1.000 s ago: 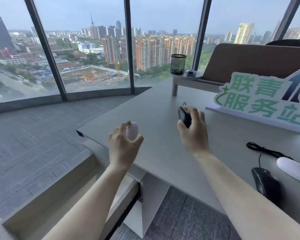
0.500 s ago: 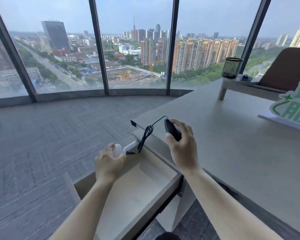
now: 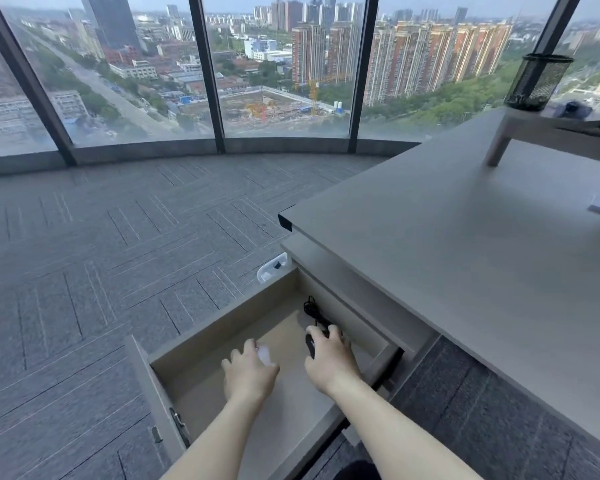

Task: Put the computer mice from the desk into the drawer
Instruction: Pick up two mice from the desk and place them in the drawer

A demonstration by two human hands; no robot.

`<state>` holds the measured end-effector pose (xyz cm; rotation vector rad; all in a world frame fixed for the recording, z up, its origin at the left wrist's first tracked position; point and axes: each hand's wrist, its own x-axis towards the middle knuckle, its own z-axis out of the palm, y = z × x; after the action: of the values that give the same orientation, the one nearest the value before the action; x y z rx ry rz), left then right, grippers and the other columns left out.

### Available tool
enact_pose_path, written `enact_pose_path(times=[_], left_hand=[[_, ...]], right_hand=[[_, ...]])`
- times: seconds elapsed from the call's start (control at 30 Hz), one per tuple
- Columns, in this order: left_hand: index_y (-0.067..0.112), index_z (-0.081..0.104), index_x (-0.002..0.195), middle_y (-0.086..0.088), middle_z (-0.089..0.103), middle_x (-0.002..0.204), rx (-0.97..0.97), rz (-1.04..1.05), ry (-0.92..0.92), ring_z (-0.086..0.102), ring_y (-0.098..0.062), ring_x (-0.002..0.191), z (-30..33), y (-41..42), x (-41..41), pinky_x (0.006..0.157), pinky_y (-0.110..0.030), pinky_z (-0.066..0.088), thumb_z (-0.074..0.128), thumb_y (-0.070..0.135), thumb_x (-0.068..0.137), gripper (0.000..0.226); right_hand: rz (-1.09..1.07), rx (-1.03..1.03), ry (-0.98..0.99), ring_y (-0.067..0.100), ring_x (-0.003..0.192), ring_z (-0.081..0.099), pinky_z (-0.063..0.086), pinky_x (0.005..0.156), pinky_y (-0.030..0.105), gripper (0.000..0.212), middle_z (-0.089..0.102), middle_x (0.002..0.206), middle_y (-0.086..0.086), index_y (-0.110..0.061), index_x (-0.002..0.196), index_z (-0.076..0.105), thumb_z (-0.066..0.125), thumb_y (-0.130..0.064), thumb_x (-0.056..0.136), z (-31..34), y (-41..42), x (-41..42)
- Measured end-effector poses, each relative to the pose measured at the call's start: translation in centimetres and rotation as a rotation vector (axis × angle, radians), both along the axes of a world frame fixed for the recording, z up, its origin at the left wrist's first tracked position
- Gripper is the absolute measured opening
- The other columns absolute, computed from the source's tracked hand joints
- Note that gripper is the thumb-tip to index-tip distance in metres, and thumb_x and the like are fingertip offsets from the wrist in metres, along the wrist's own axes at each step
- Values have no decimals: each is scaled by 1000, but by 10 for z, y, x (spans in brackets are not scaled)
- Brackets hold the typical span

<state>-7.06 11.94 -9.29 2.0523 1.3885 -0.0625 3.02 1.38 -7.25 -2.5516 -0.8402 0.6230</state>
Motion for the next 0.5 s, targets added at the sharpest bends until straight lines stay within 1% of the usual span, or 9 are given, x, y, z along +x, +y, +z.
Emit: enact_pose_path(times=[0.07, 0.13, 0.23, 0.27, 0.3, 0.37, 0.4, 0.43, 0.5], left_hand=[[20, 45, 131, -13, 50, 129, 33, -19, 26, 41, -37, 120, -9, 1, 7, 97, -38, 37, 56, 37, 78, 56], [20, 45, 130, -13, 49, 130, 82, -34, 30, 42, -37, 119, -16, 0, 13, 97, -37, 36, 58, 41, 78, 57], [21, 45, 130, -12, 48, 131, 109, -53, 25, 43, -37, 120, -24, -1, 19, 96, -37, 37, 61, 49, 78, 62], [21, 45, 130, -13, 48, 130, 113, -54, 23, 43, -37, 120, -24, -1, 20, 94, -38, 37, 58, 52, 80, 60], [20, 46, 129, -14, 48, 130, 124, -63, 24, 43, -38, 118, -25, -2, 20, 93, -40, 37, 49, 52, 84, 56], [18, 48, 129, -17, 49, 132, 159, -78, 12, 42, -39, 116, -21, -2, 20, 90, -42, 35, 30, 48, 88, 54], [16, 48, 132, -18, 49, 134, 167, -47, -33, 42, -39, 118, -13, -2, 21, 92, -43, 35, 31, 43, 90, 53], [16, 48, 134, -18, 49, 135, 184, -13, -93, 42, -38, 120, -5, -2, 23, 95, -43, 36, 36, 40, 92, 49], [16, 51, 133, -16, 52, 134, 250, -18, -233, 44, -36, 121, 18, -6, 31, 97, -41, 36, 42, 34, 95, 44]], right_hand=[[53, -149, -22, 37, 132, 28, 40, 104, 41, 57, 22, 151, 15, -23, 140, 35, 49, -7, 88, -10, 10, 1], [101, -272, -46, 39, 131, 29, 42, 103, 40, 62, 17, 152, 16, -20, 141, 33, 55, -3, 85, -19, 18, 1], [126, -346, -69, 41, 128, 31, 45, 101, 44, 62, 10, 154, 18, -20, 141, 30, 56, -4, 87, -29, 24, 2], [129, -357, -67, 42, 129, 31, 46, 100, 45, 63, 8, 155, 19, -21, 141, 29, 58, -6, 87, -30, 24, 2], [131, -363, -62, 43, 130, 30, 47, 99, 47, 64, 6, 155, 19, -22, 142, 28, 61, -10, 88, -29, 24, 3], [128, -338, -61, 44, 131, 30, 47, 98, 46, 63, 4, 158, 19, -22, 143, 26, 60, -14, 90, -19, 18, 3], [117, -286, -78, 43, 131, 32, 47, 96, 45, 60, 7, 158, 18, -21, 143, 28, 57, -14, 91, -9, 13, 3], [100, -205, -107, 41, 129, 36, 47, 94, 44, 54, 14, 156, 17, -20, 141, 31, 53, -14, 92, 3, 7, 4], [63, -12, -179, 37, 120, 46, 47, 90, 43, 43, 33, 144, 13, -19, 135, 40, 47, -14, 93, 36, -12, 6]])
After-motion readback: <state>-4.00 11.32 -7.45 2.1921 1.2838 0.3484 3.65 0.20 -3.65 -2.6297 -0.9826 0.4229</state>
